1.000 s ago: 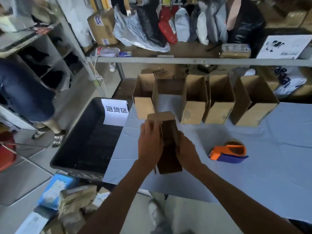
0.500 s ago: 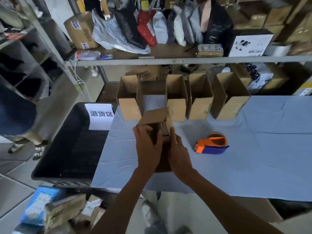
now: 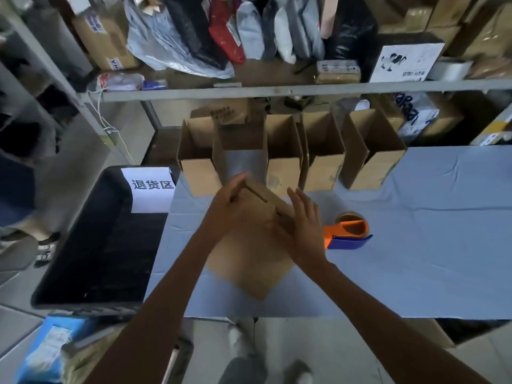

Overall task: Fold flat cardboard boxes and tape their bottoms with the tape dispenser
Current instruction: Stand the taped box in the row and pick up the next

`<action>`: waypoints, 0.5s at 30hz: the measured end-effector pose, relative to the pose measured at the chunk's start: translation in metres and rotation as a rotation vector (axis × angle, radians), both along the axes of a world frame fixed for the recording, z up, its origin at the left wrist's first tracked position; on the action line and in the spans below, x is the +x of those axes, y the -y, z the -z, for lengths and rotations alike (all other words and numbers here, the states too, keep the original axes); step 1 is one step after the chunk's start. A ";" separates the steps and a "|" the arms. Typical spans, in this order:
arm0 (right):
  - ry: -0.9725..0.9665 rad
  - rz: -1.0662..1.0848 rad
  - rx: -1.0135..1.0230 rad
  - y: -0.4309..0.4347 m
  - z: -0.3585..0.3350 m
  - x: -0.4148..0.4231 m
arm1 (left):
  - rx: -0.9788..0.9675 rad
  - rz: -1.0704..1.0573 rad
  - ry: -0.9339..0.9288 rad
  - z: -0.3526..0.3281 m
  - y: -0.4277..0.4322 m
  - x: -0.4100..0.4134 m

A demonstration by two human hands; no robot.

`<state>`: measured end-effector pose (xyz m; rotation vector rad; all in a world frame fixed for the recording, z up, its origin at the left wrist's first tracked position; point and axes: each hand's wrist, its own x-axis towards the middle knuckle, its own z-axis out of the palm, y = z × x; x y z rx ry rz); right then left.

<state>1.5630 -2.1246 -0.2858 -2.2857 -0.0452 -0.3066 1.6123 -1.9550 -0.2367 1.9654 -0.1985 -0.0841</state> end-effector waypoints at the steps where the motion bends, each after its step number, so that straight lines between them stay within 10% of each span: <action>1: -0.050 -0.045 -0.005 0.002 -0.001 0.007 | -0.005 0.036 0.032 -0.004 -0.005 0.009; 15: -0.169 0.139 0.042 0.003 0.008 0.052 | -0.026 0.347 -0.060 0.014 -0.004 0.109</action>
